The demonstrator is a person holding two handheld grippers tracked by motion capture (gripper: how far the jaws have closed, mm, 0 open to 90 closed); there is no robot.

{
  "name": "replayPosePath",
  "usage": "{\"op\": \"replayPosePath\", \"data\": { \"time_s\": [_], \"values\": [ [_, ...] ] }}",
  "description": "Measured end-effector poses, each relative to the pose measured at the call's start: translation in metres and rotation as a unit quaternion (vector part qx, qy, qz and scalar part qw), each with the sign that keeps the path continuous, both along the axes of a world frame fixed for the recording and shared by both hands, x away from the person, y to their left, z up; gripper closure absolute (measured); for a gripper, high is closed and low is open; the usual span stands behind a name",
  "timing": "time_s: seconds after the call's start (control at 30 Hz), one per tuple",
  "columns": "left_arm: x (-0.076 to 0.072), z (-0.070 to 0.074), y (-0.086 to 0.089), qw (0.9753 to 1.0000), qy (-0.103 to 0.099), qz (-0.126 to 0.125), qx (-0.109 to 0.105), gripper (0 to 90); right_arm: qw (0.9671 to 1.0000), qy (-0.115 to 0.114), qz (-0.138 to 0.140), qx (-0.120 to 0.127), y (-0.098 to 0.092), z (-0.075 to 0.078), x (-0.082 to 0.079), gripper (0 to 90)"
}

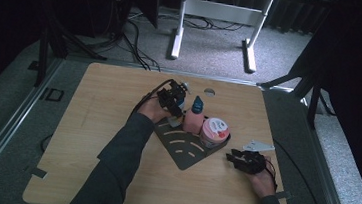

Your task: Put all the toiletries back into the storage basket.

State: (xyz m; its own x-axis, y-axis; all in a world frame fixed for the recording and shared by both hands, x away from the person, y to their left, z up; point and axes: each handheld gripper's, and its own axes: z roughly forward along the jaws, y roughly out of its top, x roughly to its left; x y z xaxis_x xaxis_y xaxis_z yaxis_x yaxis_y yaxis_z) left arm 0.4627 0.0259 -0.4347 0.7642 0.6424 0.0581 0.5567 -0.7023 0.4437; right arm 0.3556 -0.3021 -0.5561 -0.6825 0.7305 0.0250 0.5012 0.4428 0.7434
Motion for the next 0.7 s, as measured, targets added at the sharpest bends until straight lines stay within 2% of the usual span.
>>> {"op": "replayPosePath", "data": {
  "time_s": [0.23, 0.7],
  "values": [
    [0.003, -0.0034, -0.0027, 1.0, 0.003, 0.003, -0.001, 55.2, 1.0, 0.0, 0.0, 0.0, 0.0, 0.0, 0.0, 64.3],
    [0.0084, -0.0097, -0.0079, 0.9999, -0.007, 0.016, -0.001, 55.1, 1.0, -0.001, 0.001, -0.001, 0.0004, -0.0001, 0.0002, 64.3]
  ]
}}
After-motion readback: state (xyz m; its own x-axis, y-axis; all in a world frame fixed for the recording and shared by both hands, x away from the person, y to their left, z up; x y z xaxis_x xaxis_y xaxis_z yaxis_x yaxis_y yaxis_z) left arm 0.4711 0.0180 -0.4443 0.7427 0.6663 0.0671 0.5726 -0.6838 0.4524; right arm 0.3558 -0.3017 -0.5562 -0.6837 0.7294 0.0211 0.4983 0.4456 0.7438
